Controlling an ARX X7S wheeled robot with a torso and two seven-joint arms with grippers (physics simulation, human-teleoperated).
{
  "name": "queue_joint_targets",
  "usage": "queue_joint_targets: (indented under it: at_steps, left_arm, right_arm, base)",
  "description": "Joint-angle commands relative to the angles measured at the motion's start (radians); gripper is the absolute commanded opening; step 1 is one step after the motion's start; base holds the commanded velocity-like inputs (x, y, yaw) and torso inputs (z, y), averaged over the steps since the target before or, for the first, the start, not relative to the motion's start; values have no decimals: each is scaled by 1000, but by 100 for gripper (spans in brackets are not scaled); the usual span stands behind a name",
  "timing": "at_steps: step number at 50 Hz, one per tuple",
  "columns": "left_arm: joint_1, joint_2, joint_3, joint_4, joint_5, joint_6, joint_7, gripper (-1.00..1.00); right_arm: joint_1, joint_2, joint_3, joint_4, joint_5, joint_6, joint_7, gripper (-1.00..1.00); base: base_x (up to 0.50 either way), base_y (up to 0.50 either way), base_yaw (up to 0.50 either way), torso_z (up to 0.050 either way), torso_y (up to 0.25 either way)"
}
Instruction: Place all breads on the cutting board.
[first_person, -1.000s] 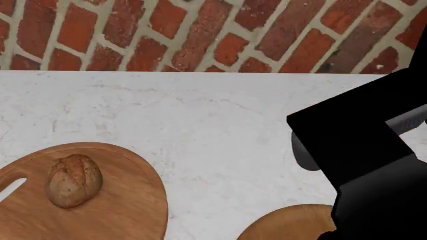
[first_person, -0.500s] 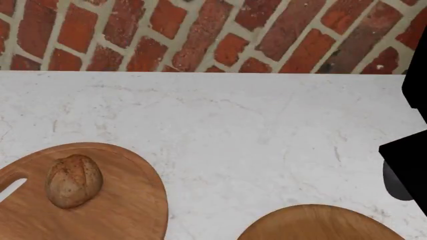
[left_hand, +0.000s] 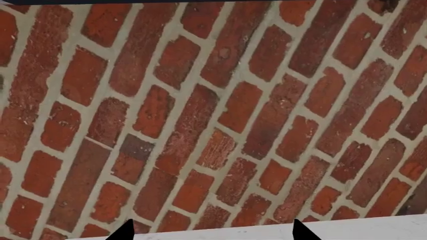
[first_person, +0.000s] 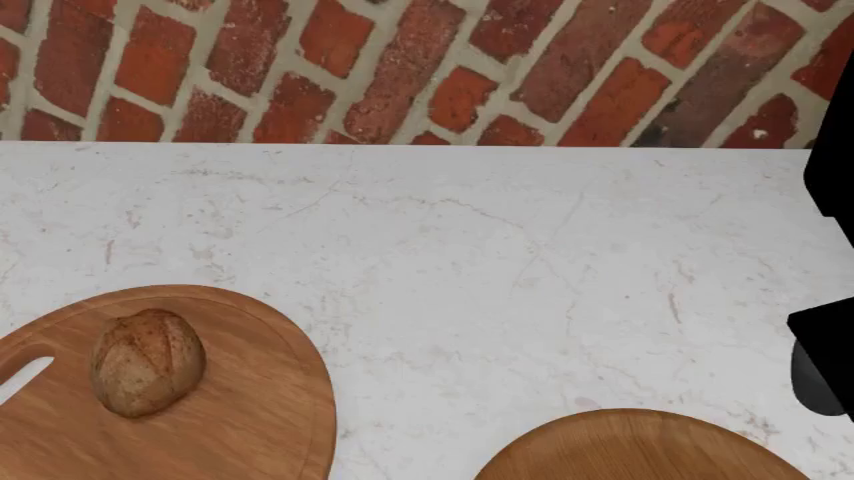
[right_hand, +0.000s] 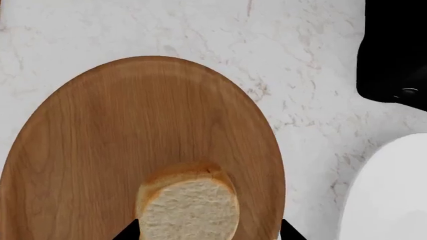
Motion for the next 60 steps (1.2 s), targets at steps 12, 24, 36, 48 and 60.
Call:
queue_joint_targets:
  at_steps: [12,24,36,48,60]
  left_arm:
    - [-10,-3,-23,-4,8,6,9,100]
    - [-21,-11,-24,-3,-7,9,-1,100]
    - [-21,-10,-18,-9,4,15,9,100]
    - [-18,-13,-14,-5,1,19,5,100]
    - [-22,-25,-19,0,-19,23,-8,100]
  right_arm:
    - [-98,55,33,-70,-110,-67,-132,100]
    - [-137,84,31,-101,-132,-103,-183,100]
    - [-164,98,24,-82,-183,-78,-204,100]
    - [-203,94,17,-88,-237,-105,-243,100]
    - [-240,92,10,-95,-264,-148,-283,100]
  base:
    - [0,0,0,0,0]
    - [0,0,0,0,0]
    - [0,0,0,0,0]
    - [0,0,0,0,0]
    - [0,0,0,0,0]
